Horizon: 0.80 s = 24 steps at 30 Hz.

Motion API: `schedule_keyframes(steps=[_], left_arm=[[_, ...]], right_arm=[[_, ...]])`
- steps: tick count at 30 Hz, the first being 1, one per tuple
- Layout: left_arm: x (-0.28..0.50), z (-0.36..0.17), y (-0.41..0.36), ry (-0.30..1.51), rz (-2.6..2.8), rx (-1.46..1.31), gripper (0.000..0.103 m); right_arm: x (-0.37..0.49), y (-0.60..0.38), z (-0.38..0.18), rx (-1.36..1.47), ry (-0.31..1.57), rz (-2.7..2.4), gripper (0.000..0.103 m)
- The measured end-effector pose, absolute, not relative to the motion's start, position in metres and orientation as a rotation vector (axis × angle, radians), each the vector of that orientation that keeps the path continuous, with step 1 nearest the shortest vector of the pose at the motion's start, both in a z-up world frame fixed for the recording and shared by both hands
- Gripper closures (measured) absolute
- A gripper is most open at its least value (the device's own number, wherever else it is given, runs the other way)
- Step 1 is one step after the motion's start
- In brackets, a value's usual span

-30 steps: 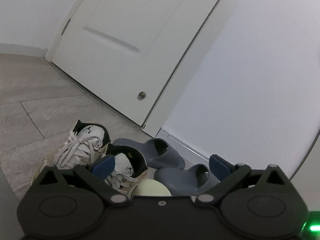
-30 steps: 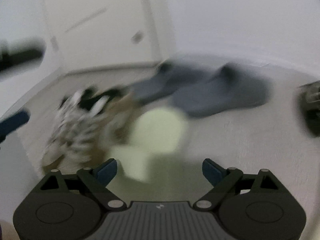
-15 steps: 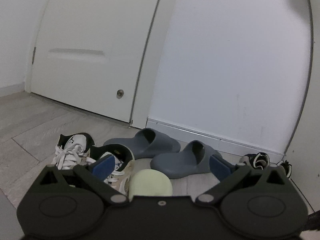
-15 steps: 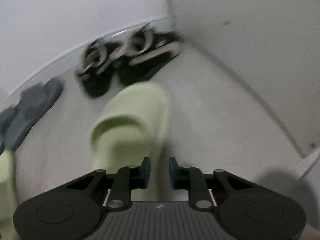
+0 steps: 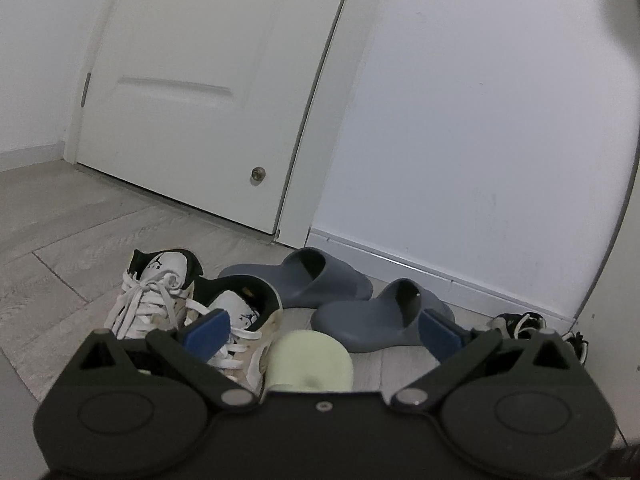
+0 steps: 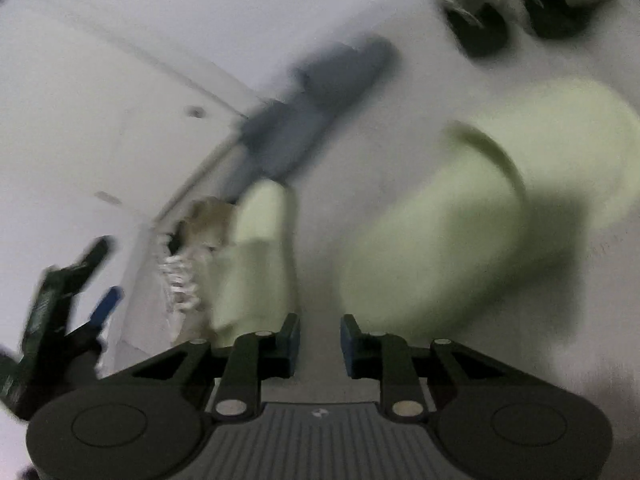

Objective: Organize scattered shoes

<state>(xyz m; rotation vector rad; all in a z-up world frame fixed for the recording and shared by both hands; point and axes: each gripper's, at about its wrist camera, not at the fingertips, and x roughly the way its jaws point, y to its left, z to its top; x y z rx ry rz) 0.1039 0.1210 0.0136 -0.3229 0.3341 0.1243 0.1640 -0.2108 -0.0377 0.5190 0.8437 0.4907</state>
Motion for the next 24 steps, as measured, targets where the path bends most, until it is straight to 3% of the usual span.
schedule_keyframes(steps=[2, 4, 10, 16, 24], left_arm=[[0.104, 0.013, 0.122, 0.333, 0.122, -0.333, 0.001], [0.106, 0.013, 0.122, 0.337, 0.118, -0.338, 0.001], [0.109, 0.012, 0.118, 0.348, 0.105, -0.314, 0.001], [0.107, 0.012, 0.122, 0.336, 0.111, -0.338, 0.001], [0.108, 0.013, 0.118, 0.331, 0.104, -0.316, 0.001]], right_arm=[[0.165, -0.22, -0.018, 0.377, 0.717, 0.374, 0.039], [0.176, -0.234, -0.004, 0.202, 0.652, 0.232, 0.023], [0.221, -0.264, -0.023, 0.157, 0.836, 0.248, 0.021], [0.235, -0.251, -0.043, 0.054, 0.901, 0.233, 0.021], [0.235, -0.268, -0.058, 0.312, 0.891, -0.028, 0.026]])
